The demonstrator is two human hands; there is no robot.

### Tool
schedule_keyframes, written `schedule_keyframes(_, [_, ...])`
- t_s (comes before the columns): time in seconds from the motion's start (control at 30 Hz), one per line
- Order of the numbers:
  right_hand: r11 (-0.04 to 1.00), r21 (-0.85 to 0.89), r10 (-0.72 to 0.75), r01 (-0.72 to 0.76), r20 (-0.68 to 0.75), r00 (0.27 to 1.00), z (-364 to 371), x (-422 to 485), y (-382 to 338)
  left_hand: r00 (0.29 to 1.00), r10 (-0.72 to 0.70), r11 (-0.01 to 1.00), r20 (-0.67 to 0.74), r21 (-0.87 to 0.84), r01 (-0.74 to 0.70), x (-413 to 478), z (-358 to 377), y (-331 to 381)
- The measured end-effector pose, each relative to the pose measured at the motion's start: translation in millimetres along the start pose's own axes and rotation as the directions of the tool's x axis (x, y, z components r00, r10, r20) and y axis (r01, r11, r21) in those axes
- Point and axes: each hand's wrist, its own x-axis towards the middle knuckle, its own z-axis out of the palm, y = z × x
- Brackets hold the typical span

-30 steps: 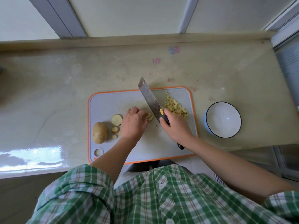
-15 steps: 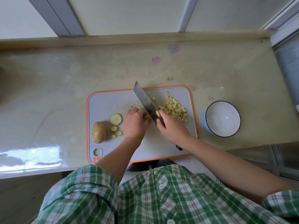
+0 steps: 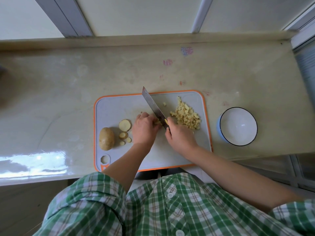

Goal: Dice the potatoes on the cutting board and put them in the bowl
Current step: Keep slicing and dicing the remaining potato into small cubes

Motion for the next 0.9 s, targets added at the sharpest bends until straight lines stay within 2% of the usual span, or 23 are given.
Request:
schedule_keyframes(0.33, [1.0,0.013,-0.004,0.004,-0.017,1.0,0.0,3.7,2.1,1.0,-0.005,1.0,0.023,0.006,0.005,-1.3,-2.2,2.2])
schedule_keyframes(0.53, [0.984,0.176,0.015,-0.004,-0.061,0.998,-11.1,7.8,12.2,1.0,-0.015,1.0,0.012,0.007,0.015,-3.1,-2.1,-0.9])
schedule_keyframes(0.7, [0.989,0.138,-0.059,0.061,-0.018,0.998,-14.0,1.9,3.8,0.999,-0.047,0.999,-0.019,-0.003,0.047,-6.7,-0.6,-6.1])
schedule_keyframes(0.9, [0.998,0.04,-0.055,0.054,0.007,0.998,-8.3,-0.5,-1.3,0.995,-0.101,0.995,-0.003,-0.021,0.101,-6.6,-0.2,-3.0])
